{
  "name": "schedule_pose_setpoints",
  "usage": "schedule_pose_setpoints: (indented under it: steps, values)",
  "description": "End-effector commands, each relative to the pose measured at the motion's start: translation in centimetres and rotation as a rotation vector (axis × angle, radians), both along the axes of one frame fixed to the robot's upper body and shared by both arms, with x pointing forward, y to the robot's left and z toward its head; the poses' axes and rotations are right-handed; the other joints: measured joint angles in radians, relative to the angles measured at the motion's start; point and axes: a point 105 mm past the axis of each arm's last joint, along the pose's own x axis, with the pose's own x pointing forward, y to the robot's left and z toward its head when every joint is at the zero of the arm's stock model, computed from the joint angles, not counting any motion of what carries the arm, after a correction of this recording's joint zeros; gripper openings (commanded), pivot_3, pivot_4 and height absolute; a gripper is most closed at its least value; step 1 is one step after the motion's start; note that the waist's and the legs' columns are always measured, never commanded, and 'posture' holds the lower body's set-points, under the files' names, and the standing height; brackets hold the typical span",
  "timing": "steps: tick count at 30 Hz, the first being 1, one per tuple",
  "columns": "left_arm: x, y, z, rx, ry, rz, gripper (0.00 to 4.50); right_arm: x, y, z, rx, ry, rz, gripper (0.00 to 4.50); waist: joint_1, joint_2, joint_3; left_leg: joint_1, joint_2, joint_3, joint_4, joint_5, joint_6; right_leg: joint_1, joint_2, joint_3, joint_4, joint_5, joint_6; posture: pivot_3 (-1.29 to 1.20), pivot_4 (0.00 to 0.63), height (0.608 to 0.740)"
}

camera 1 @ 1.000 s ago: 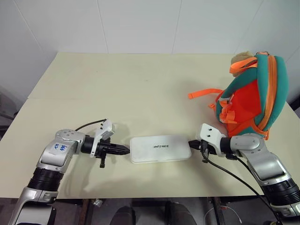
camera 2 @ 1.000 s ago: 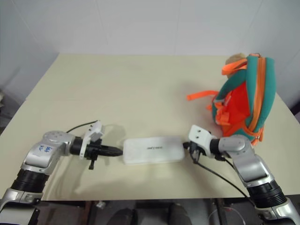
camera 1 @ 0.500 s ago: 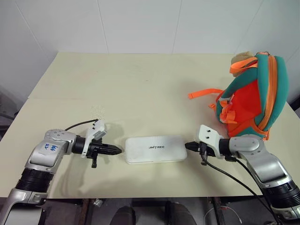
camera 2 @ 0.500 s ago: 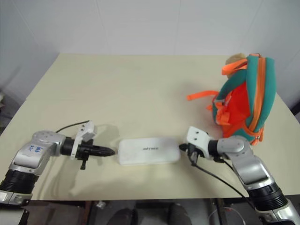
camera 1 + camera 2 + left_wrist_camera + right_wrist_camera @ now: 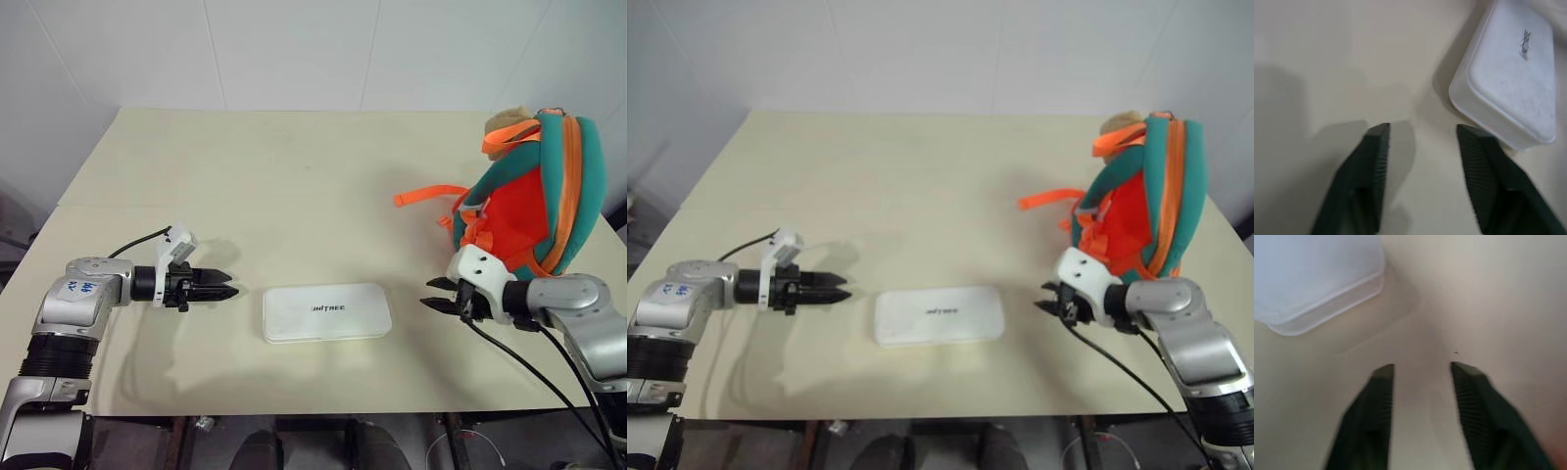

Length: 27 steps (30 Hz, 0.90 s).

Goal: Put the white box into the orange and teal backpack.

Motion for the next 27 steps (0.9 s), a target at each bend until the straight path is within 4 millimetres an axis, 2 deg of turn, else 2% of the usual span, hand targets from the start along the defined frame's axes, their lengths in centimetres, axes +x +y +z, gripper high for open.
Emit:
schedule_pose_setpoints:
  steps: [1,3,4,7,13,19,23,27]
  values:
    - [-0.4,-0.2,2.1,-0.079,-0.041,0.002,3.70,-0.8,0.1,1.9,0.071,-0.025,0.000,3.80,0.000,0.000,0.000,0.000,0.000,0.000,0.000,0.000,0.000,0.000,0.000,0.000,0.000,0.000,0.000,0.00,0.150,0.740]
    - [-1.0,-0.2,2.3,-0.101,-0.038,0.001,4.34,-1.2,0.3,2.0,0.156,0.014,-0.016,4.47,0.000,0.000,0.000,0.000,0.000,0.000,0.000,0.000,0.000,0.000,0.000,0.000,0.000,0.000,0.000,0.00,0.150,0.740]
    - [-1.1,-0.2,2.1,-0.098,-0.034,0.007,4.47,-1.4,0.4,1.9,0.170,0.022,-0.014,4.50,0.000,0.000,0.000,0.001,0.001,0.000,0.000,0.000,0.000,0.000,0.000,0.000,0.000,0.000,0.000,0.00,0.150,0.740]
    - [-1.3,0.0,1.8,-0.084,-0.112,0.023,4.47,-1.3,0.5,1.1,0.160,0.011,-0.041,4.50,0.001,0.000,0.000,0.001,0.001,0.000,0.000,0.000,0.000,0.000,-0.001,0.001,-0.003,0.000,0.000,0.00,0.150,0.740]
    - [-3.5,-0.2,0.9,-0.087,-0.147,-0.033,4.47,0.1,0.7,0.5,0.144,-0.110,-0.066,4.50,0.001,0.000,0.000,0.001,0.003,0.001,0.000,0.000,0.000,0.000,-0.004,0.002,-0.003,0.000,0.000,0.00,0.150,0.740]
    - [-4.0,0.4,0.8,-0.050,-0.223,-0.035,4.47,1.7,0.6,-0.3,0.078,-0.167,-0.102,4.50,0.001,0.000,0.000,0.002,0.002,0.001,-0.001,0.000,0.000,0.000,-0.006,0.001,-0.004,0.000,-0.001,0.00,0.150,0.740]
    - [-4.3,0.3,0.3,-0.039,-0.212,-0.050,4.47,2.1,0.9,-1.2,0.053,-0.169,-0.090,4.50,0.001,0.000,0.000,0.002,0.001,0.001,-0.003,0.000,-0.001,0.000,-0.007,0.001,-0.006,0.000,-0.001,0.00,0.150,0.740]
    - [-4.9,-0.7,-0.8,-0.107,-0.016,-0.039,4.47,2.5,1.8,-1.7,0.050,-0.178,-0.075,4.50,0.000,0.000,0.000,0.001,0.001,0.002,-0.005,0.000,0.000,-0.001,-0.007,0.001,-0.007,0.000,-0.001,0.00,0.150,0.740]
